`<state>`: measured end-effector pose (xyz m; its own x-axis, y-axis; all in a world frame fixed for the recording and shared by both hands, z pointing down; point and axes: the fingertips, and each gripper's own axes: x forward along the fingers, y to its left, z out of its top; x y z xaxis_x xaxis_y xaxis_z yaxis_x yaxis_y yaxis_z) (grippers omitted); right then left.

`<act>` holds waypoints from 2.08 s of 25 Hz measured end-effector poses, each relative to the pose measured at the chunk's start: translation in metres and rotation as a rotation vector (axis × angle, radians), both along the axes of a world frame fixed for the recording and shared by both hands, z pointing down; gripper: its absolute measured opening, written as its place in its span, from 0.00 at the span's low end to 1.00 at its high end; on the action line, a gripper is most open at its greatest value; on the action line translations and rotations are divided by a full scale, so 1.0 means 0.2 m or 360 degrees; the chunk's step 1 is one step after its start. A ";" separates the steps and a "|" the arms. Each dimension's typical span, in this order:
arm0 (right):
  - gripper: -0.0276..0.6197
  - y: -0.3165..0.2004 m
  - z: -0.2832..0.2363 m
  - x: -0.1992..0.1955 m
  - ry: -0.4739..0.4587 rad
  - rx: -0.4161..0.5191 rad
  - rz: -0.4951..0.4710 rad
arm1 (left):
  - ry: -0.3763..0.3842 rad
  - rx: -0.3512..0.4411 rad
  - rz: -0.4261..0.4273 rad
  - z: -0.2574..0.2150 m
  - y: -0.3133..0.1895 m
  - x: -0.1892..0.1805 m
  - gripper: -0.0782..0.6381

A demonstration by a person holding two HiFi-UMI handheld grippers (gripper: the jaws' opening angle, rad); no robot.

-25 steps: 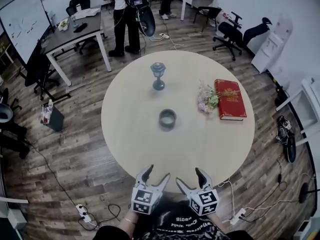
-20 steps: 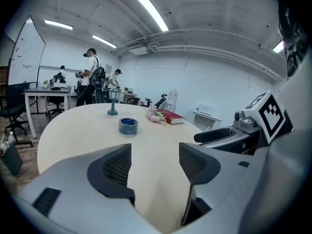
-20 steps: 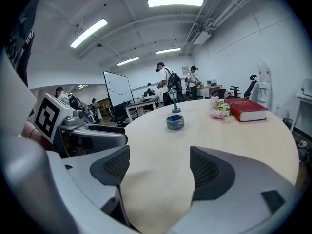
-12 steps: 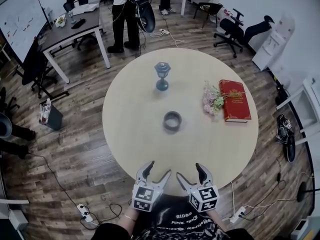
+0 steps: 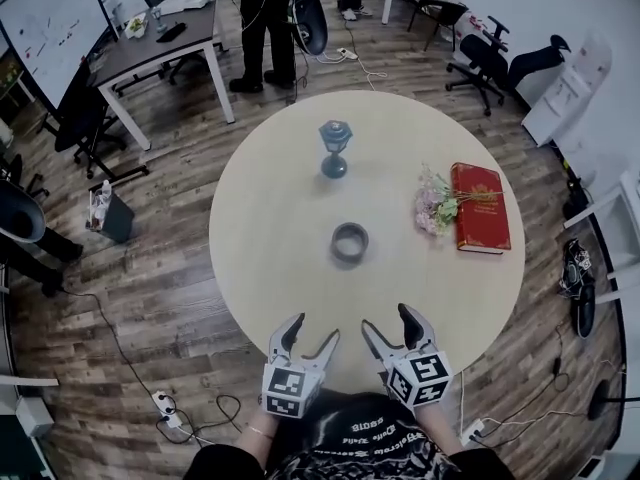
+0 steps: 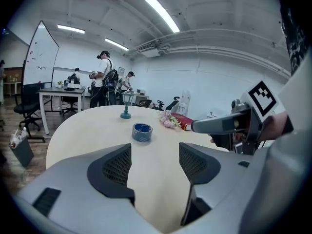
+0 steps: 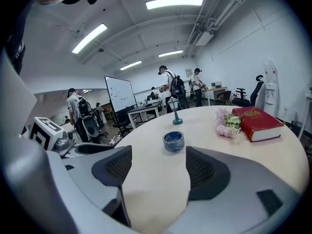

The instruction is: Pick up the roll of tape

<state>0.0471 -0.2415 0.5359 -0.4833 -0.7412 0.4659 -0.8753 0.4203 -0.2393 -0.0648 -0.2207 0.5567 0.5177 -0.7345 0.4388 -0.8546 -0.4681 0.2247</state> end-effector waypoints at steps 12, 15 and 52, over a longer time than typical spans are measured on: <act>0.54 -0.54 -0.09 -0.03 0.0107 0.0086 -0.0161 | -0.0093 -0.0003 -0.0168 0.00 -0.01 -0.08 0.55; 0.53 -0.65 -0.05 -0.05 0.0166 0.0056 -0.0211 | -0.0090 -0.0012 -0.0196 0.00 -0.02 -0.08 0.55; 0.18 -1.18 0.74 -0.14 0.0576 -0.0511 -0.0346 | -0.0192 -0.0196 -0.0218 0.19 -0.06 -0.16 0.55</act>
